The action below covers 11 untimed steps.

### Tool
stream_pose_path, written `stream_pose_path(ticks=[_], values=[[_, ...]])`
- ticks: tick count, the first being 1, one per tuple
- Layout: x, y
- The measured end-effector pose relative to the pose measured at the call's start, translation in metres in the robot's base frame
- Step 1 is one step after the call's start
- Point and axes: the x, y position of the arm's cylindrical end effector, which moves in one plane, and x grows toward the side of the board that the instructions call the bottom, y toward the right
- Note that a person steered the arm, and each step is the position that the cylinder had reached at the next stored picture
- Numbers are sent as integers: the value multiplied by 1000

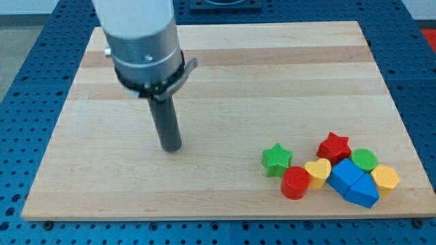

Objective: Move the red circle along with the green star towards the center of the board

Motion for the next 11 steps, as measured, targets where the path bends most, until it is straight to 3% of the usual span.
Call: stream_pose_path(ticks=[2,6,11], values=[[84,80],[91,93],[92,178]])
